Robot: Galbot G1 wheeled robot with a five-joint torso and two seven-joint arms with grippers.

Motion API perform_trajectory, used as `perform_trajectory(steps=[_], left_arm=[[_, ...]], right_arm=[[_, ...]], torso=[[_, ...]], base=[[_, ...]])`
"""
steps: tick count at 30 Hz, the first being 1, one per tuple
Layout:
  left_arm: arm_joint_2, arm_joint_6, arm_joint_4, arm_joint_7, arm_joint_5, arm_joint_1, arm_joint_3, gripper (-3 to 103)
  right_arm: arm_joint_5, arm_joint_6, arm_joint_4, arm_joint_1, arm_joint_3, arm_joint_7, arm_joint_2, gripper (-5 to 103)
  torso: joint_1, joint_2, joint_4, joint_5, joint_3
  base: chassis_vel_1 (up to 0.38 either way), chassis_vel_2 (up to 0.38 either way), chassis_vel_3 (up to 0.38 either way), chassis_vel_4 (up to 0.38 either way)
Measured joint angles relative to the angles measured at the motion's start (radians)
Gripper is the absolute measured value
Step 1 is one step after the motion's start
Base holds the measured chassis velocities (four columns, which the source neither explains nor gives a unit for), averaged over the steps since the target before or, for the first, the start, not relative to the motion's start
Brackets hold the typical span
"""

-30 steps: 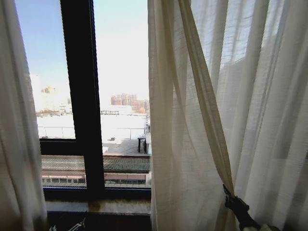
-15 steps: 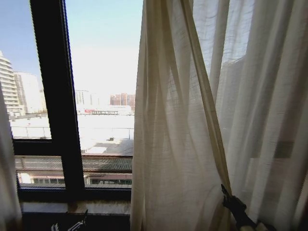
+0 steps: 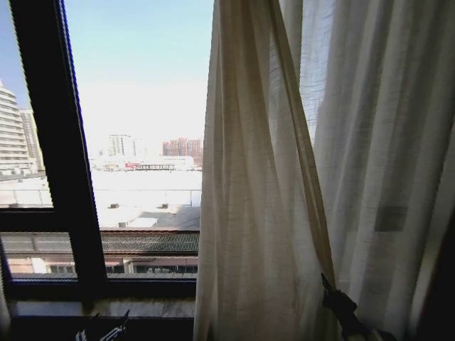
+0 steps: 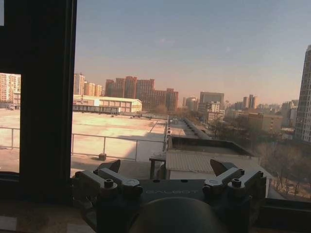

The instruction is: Open the curtains by pulling them apart, changing their state from closed to fully open.

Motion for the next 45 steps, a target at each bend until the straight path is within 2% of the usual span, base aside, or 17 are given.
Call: perform_trajectory(steps=[7,19,45], left_arm=[[0.002,-0.004,0.002,0.003,-0.001,0.002,0.000,100],[0.003,-0.005,-0.015,0.006,-0.001,0.011,-0.001,100],[-0.007,-0.004,-0.065,0.003,-0.001,0.045,-0.017,100]], right_arm=[[0.003,-0.003,0.005,-0.002,0.000,0.002,-0.003,1],[0.006,-0.004,0.026,-0.016,0.016,0.002,0.000,1],[0.015,0.016,0.046,-0.046,0.060,-0.008,0.004,1]], torso=[[0.000,0.000,-0.0005,0.0012,0.000],[0.000,0.000,-0.0002,0.0006,0.000],[0.000,0.000,-0.0002,0.0007,0.000]], base=[[0.000,0.000,0.000,0.000],[-0.020,-0.022,0.028,0.029],[-0.128,-0.129,0.126,0.130]])
